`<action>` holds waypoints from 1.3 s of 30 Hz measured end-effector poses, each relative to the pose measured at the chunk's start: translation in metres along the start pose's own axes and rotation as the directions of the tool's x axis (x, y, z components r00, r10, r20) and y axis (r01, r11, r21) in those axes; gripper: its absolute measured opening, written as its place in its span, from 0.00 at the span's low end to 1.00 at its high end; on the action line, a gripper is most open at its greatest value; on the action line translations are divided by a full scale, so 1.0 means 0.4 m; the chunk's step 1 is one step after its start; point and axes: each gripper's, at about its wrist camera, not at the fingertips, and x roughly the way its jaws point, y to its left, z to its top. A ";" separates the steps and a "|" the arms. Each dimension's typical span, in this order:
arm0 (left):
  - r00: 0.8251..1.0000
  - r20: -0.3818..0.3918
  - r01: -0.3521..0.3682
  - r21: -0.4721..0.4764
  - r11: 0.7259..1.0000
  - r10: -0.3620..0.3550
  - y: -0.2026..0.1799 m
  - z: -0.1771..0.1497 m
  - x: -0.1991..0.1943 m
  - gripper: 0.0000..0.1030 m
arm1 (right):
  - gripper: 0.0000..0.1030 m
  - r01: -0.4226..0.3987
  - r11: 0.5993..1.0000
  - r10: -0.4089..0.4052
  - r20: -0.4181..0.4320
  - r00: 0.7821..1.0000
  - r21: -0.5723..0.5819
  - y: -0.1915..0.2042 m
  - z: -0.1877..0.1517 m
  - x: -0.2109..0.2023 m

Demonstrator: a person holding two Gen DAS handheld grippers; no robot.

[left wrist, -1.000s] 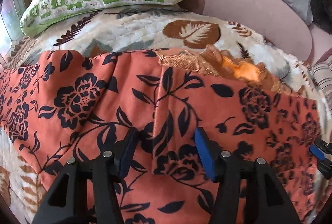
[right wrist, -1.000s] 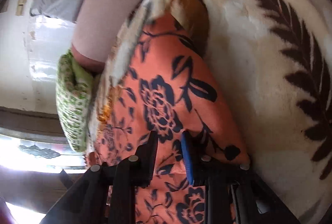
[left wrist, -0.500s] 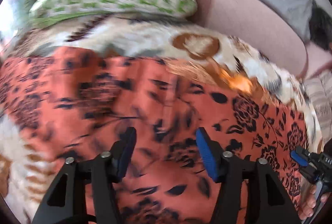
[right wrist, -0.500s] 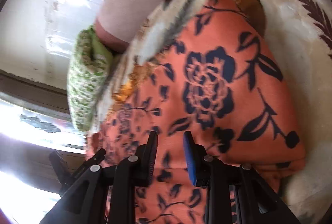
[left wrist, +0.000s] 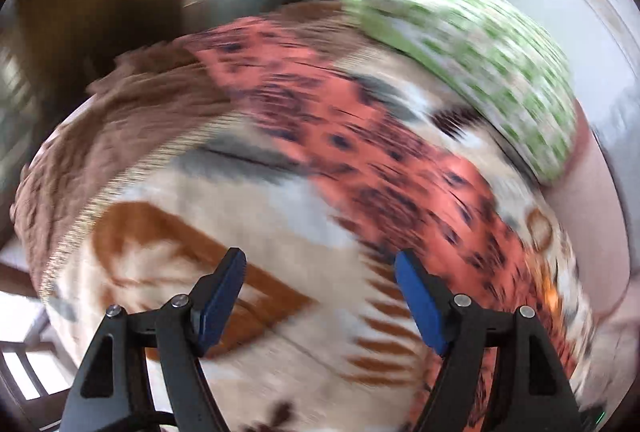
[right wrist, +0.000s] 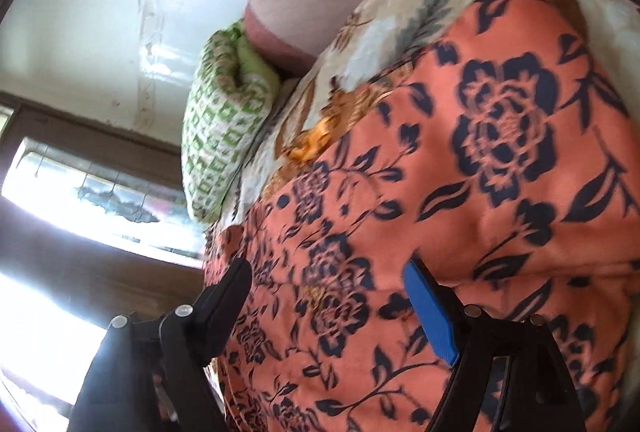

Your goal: Fold small clothes

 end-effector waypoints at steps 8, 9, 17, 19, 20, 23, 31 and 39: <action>0.998 -0.013 0.053 -0.245 0.968 -0.058 0.173 0.182 0.063 0.75 | 0.77 0.043 0.996 -0.046 -0.039 0.998 -0.081 0.028 -0.028 0.046; 0.998 -0.007 0.058 -0.264 0.963 -0.062 0.182 0.196 0.075 0.75 | 0.77 0.051 0.995 -0.055 -0.038 0.998 -0.089 0.030 -0.027 0.052; 0.997 0.060 0.071 -0.353 0.933 -0.054 0.223 0.291 0.191 0.74 | 0.74 0.090 0.990 -0.094 -0.032 0.995 -0.107 0.011 -0.008 0.071; 0.995 0.093 0.070 -0.316 0.946 -0.042 0.209 0.303 0.197 0.74 | 0.74 0.097 0.988 -0.101 -0.028 0.994 -0.122 0.014 -0.005 0.077; 0.995 0.093 0.058 -0.288 0.956 -0.033 0.201 0.311 0.202 0.72 | 0.75 0.104 0.986 -0.108 -0.029 0.994 -0.128 0.015 -0.004 0.082; 0.994 0.105 0.024 -0.225 0.974 0.000 0.181 0.330 0.217 0.51 | 0.75 0.115 0.983 -0.120 -0.024 0.992 -0.145 0.019 -0.005 0.088; 0.986 0.156 -0.034 -0.126 0.991 0.053 0.131 0.331 0.226 0.06 | 0.73 0.139 0.974 -0.143 -0.012 0.990 -0.179 0.028 -0.009 0.093; 0.955 0.293 -0.027 0.251 0.968 -0.049 -0.127 0.242 0.038 0.05 | 0.73 0.130 0.980 -0.126 0.034 0.991 -0.151 0.029 0.010 0.056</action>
